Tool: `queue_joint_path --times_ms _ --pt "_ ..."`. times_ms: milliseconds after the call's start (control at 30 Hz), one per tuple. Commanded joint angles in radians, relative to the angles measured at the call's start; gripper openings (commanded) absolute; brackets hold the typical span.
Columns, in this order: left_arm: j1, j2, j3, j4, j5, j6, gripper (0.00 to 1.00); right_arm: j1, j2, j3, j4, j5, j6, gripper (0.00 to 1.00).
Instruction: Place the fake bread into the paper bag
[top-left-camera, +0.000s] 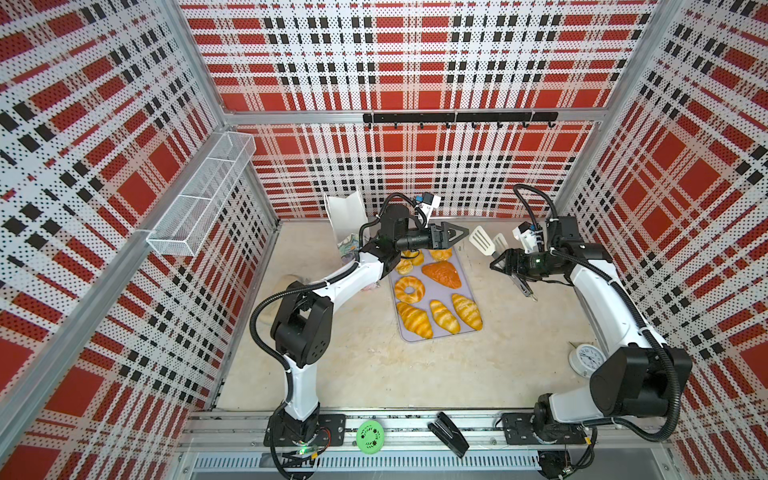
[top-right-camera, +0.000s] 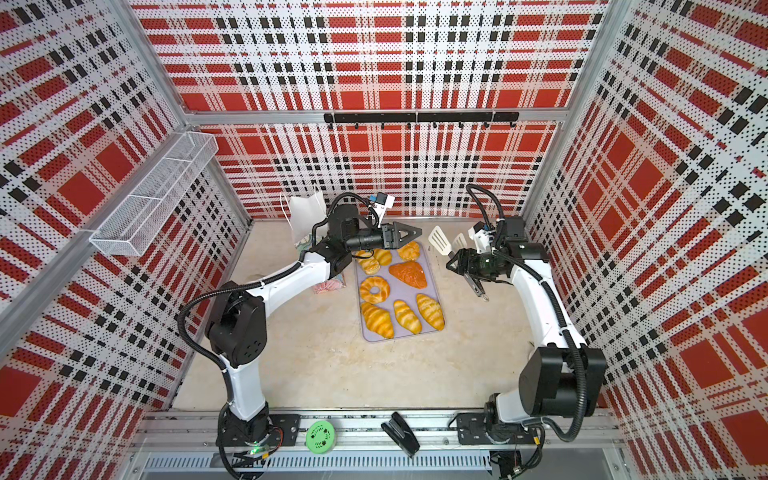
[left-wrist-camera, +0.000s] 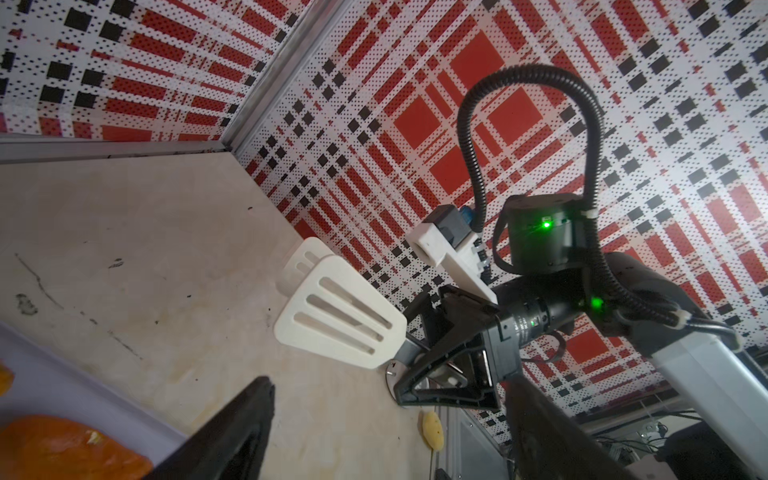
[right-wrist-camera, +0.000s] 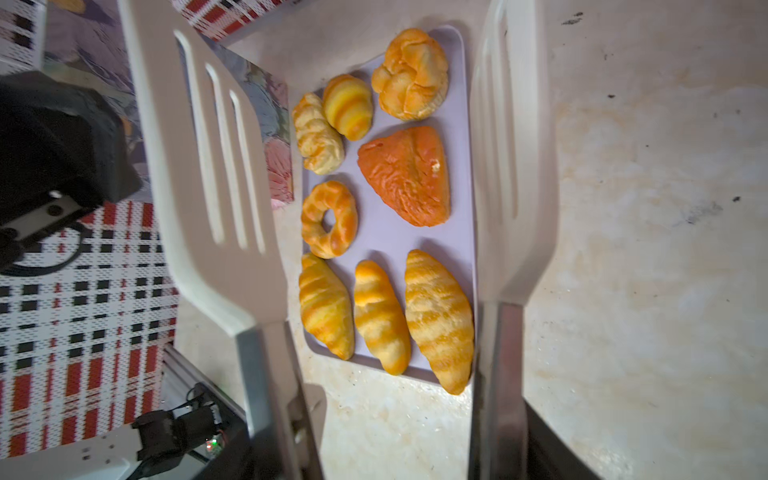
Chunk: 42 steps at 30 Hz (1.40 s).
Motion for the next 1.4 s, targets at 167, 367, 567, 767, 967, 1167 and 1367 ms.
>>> queue_joint_path --times_ms 167,367,567,767,967,1167,1367 --pt "0.018 -0.084 -0.024 -0.171 -0.046 0.131 0.97 0.106 -0.036 0.033 -0.054 0.241 -0.018 0.67" --pt "0.030 -0.124 -0.054 -0.228 -0.076 0.181 0.99 0.159 -0.058 0.001 -0.068 0.323 0.014 0.67" --pt "0.029 -0.157 -0.068 -0.338 -0.128 0.267 0.99 0.241 -0.069 -0.028 -0.132 0.408 0.023 0.66" --pt "0.022 -0.214 -0.083 -0.486 -0.243 0.375 0.99 0.320 -0.090 -0.074 -0.188 0.469 0.059 0.66" --pt "0.021 -0.270 -0.118 -0.566 -0.326 0.410 0.99 0.410 -0.092 -0.128 -0.216 0.526 0.117 0.66" --pt "0.008 -0.335 -0.176 -0.613 -0.404 0.444 0.99 0.474 -0.063 -0.137 -0.255 0.593 0.166 0.65" --pt "-0.016 -0.410 -0.247 -0.635 -0.490 0.461 0.99 0.513 -0.021 -0.137 -0.282 0.622 0.189 0.63"
